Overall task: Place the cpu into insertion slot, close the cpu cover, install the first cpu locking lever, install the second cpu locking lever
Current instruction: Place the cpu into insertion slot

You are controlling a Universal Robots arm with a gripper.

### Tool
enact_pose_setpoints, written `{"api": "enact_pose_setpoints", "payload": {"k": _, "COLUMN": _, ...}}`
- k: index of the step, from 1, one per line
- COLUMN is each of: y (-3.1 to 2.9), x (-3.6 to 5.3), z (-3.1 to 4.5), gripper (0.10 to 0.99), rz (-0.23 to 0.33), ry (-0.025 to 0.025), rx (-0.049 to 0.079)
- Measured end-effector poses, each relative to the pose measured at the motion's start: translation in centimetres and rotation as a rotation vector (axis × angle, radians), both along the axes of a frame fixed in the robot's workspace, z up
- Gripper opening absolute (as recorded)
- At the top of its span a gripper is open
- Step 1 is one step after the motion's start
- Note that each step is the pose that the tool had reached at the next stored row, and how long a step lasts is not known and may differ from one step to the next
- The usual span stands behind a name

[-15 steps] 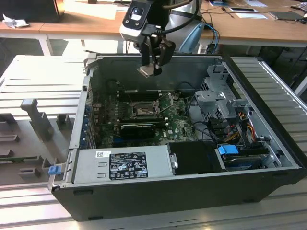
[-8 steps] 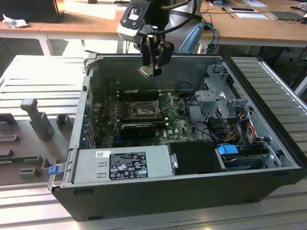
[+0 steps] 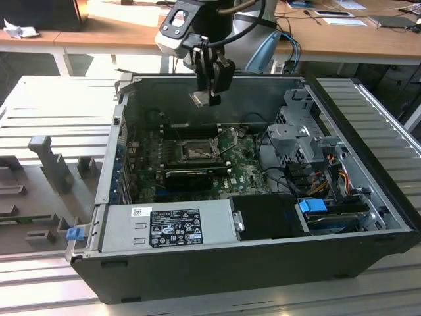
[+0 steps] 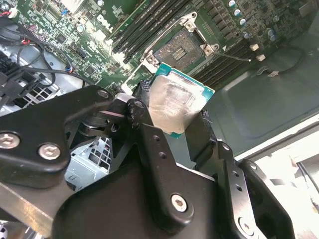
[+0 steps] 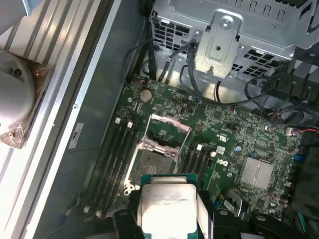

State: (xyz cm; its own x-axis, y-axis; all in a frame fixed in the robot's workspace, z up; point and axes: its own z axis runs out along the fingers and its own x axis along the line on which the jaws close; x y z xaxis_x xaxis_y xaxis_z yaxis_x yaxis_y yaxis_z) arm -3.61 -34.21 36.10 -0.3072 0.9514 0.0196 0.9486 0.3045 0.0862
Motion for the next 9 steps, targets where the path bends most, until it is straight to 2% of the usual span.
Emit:
{"api": "enact_pose_setpoints", "payload": {"k": 5, "y": 0.01, "x": 0.01, "z": -0.08, "gripper": 0.529, "rz": -0.036, "ry": -0.0001, "rx": 0.000}}
{"api": "enact_pose_setpoints", "payload": {"k": 9, "y": 0.00, "x": 0.00, "z": -0.25, "gripper": 0.529, "rz": -0.037, "ry": 0.0000, "rx": 0.000}}
